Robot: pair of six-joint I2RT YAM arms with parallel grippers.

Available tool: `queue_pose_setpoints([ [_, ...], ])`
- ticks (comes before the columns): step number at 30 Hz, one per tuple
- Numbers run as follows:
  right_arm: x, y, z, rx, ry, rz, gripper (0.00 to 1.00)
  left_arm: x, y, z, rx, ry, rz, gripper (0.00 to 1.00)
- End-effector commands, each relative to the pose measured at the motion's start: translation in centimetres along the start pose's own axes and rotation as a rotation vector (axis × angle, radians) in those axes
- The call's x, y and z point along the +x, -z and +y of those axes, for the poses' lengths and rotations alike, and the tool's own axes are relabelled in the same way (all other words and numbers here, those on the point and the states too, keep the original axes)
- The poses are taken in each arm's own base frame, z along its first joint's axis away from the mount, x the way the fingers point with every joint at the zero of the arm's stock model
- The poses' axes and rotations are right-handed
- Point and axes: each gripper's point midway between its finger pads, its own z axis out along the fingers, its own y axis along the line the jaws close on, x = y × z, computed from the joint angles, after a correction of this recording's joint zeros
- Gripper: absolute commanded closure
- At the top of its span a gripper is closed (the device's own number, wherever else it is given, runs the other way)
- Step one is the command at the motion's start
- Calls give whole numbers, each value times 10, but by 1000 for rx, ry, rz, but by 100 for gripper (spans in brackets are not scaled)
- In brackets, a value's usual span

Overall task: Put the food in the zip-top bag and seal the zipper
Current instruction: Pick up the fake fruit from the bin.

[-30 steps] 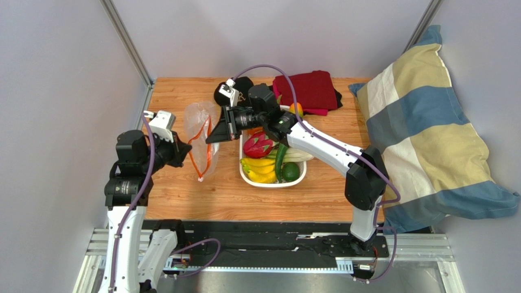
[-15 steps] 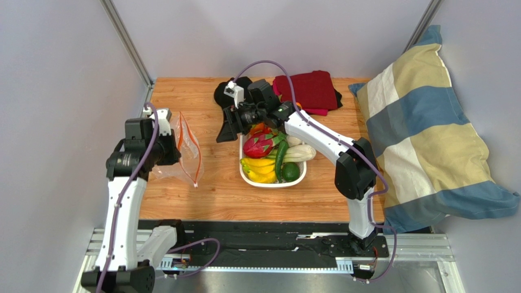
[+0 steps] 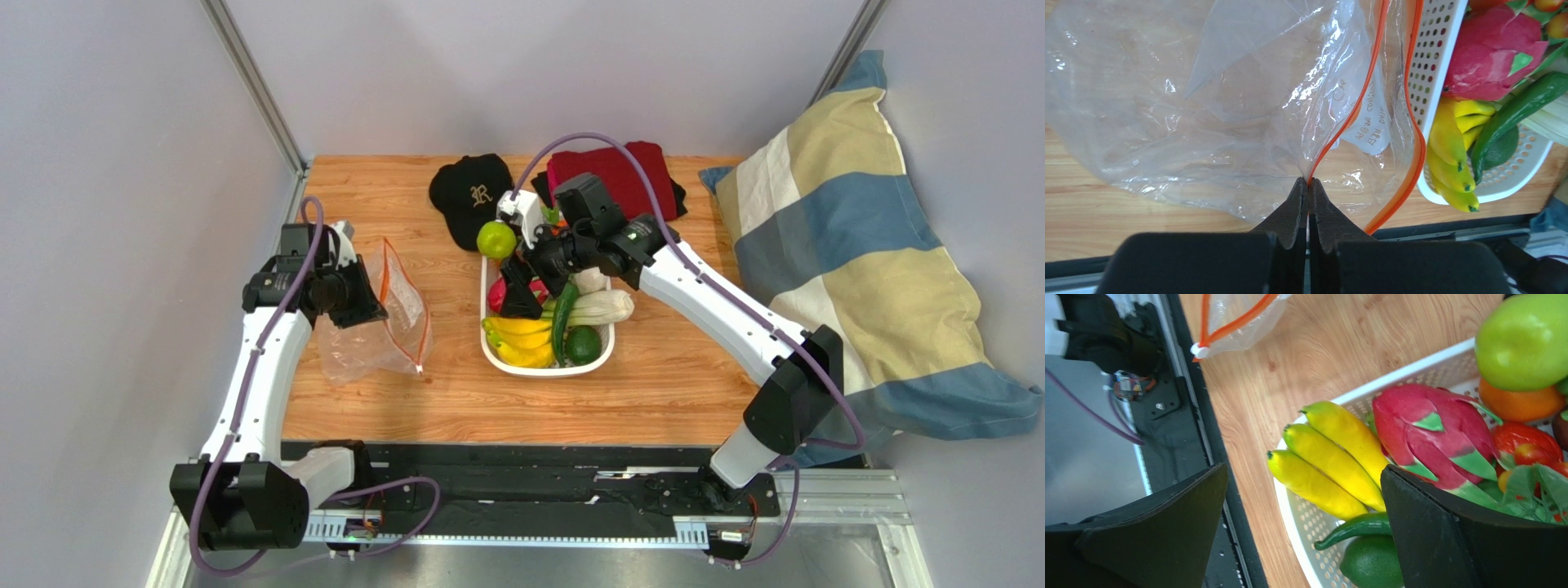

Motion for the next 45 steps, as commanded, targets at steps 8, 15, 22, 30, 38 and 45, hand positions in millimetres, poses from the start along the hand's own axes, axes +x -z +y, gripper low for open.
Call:
queue_pose_setpoints([
  [8,20,-7,-76,208,463,210,0,-8,-16,-30,184,34,-62,100],
  [15,34,-38,-95,92,708,304,0,-7,-15,-33,210,1,-77,100],
  [22,56,-72,-124,57,760,395,0,-2,-14,-34,225,-3,-86,100],
  [30,94,-86,-133,5,708,483,0,-1,-12,-36,239,-8,-91,100],
  [38,106,-83,-130,-29,692,493,4,-2,-12,-38,250,-17,-91,100],
  [45,74,-60,-119,0,686,410,46,-1,-9,-38,249,-24,-100,100],
])
